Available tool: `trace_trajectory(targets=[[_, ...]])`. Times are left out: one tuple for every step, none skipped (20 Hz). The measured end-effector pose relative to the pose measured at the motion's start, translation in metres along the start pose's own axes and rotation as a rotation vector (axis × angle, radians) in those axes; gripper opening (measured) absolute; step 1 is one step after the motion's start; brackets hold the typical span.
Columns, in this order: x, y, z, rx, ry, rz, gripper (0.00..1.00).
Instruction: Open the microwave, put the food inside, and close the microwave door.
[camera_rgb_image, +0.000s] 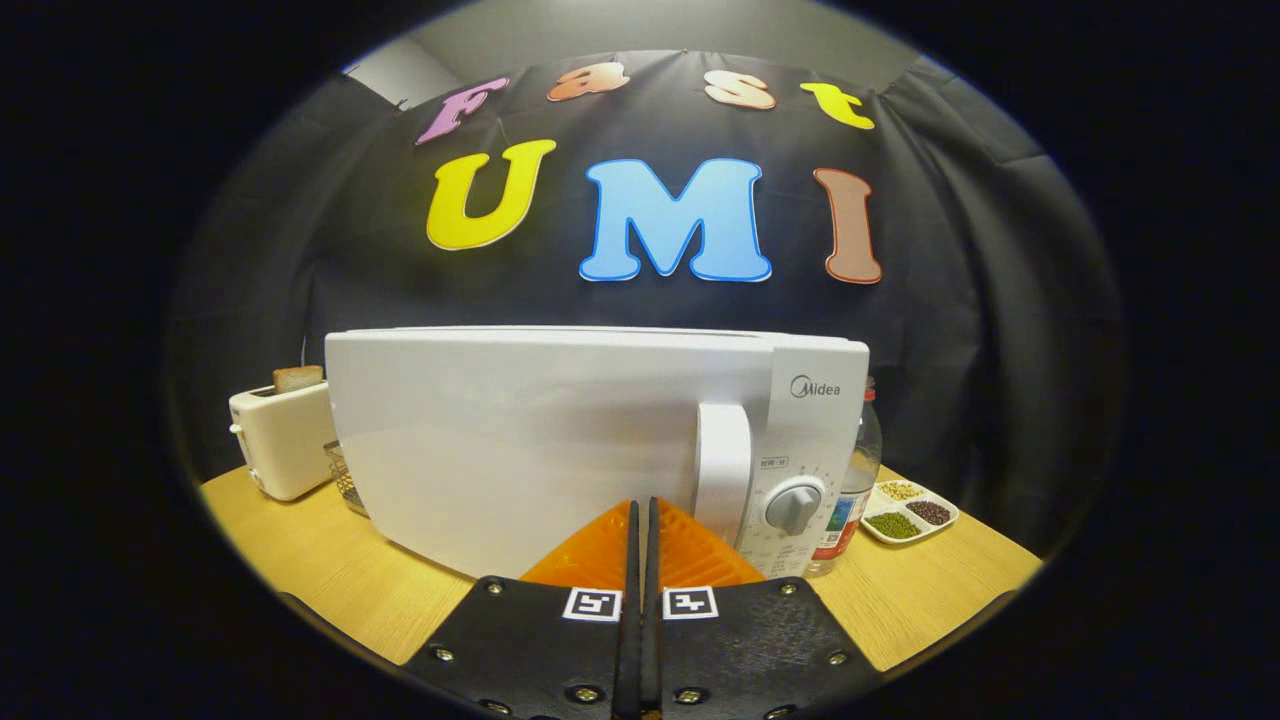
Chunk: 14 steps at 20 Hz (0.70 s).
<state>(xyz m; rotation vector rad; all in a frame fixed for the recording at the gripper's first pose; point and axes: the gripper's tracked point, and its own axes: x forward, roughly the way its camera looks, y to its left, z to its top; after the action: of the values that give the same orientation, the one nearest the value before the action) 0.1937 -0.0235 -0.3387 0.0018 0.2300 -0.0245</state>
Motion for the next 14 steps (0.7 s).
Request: trace_trajectory(targets=[[0.007, -0.001, 0.0, 0.003, 0.006, -0.006, 0.01], [0.014, 0.002, -0.002, 0.017, 0.017, 0.012, 0.01], [0.017, 0.002, -0.001, 0.025, 0.024, -0.002, 0.01], [0.021, 0.001, 0.002, 0.018, 0.01, -0.018, 0.01], [0.025, -0.002, -0.003, 0.002, 0.031, -0.029, 0.01], [0.023, -0.002, 0.002, 0.008, 0.016, -0.035, 0.01], [0.025, 0.0, 0.0, -0.007, 0.027, -0.037, 0.02], [0.023, -0.001, -0.001, -0.007, 0.039, -0.035, 0.02], [0.018, 0.0, 0.001, 0.008, 0.049, -0.025, 0.02], [0.01, 0.002, 0.007, 0.03, 0.05, -0.014, 0.02], [0.001, 0.006, 0.013, 0.049, 0.05, 0.001, 0.02], [-0.01, 0.009, 0.02, 0.062, 0.049, 0.016, 0.02], [-0.022, 0.013, 0.027, 0.068, 0.048, 0.03, 0.02], [-0.035, 0.015, 0.034, 0.071, 0.05, 0.04, 0.02]])
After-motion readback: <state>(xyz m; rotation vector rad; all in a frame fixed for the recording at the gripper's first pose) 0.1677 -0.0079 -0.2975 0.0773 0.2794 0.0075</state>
